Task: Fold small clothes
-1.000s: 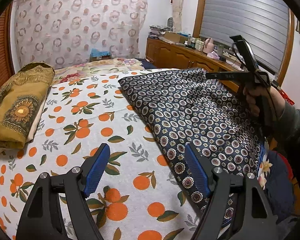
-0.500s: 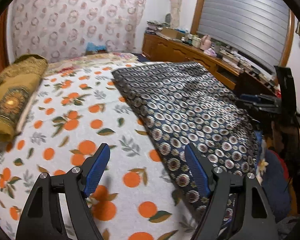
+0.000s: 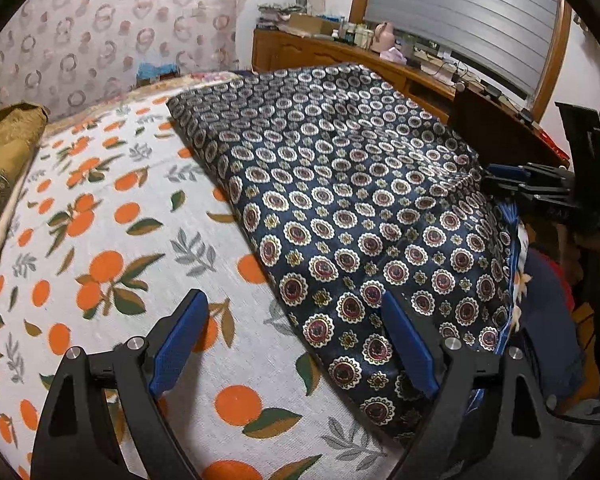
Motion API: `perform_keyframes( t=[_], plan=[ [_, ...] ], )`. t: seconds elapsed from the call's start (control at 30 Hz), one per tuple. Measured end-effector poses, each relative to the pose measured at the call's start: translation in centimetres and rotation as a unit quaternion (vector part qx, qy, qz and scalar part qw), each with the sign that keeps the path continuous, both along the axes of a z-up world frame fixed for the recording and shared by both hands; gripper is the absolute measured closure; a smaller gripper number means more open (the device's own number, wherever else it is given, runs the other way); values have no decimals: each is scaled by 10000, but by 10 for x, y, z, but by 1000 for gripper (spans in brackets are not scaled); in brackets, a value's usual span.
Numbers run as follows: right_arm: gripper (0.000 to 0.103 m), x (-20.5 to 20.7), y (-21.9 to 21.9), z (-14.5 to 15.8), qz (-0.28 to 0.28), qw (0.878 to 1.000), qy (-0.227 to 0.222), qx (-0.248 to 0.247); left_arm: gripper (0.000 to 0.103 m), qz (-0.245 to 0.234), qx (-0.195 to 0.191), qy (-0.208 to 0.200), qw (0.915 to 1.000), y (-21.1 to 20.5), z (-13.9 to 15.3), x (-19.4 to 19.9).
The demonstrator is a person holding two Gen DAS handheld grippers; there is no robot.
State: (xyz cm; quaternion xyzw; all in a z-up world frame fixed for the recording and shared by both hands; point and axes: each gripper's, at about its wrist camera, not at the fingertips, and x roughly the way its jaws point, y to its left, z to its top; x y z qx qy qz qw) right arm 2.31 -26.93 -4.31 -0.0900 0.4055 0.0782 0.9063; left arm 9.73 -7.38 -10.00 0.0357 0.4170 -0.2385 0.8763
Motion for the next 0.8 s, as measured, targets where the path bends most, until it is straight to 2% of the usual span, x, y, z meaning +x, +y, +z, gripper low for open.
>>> perform_keyframes(
  t=[0.3, 0.43, 0.6, 0.7, 0.8],
  plan=[
    [54, 9, 3, -8, -71, 9995, 171, -245, 12, -65, 592, -162, 9981, -14, -5, -5],
    [51, 8, 0, -13, -101, 9990, 314, -303, 12, -73, 568, -147, 9983, -12, -4, -5],
    [50, 5, -11, -12, -173, 9991, 391, -59, 12, -73, 551, -121, 9984, -12, -4, -5],
    [50, -1, -12, -12, -115, 9992, 390, -53, 12, -136, 369, -102, 9992, -8, -2, -8],
    [50, -5, -11, -11, -37, 9992, 401, -4, 21, -220, 237, -87, 9994, -6, -1, -11]
  ],
)
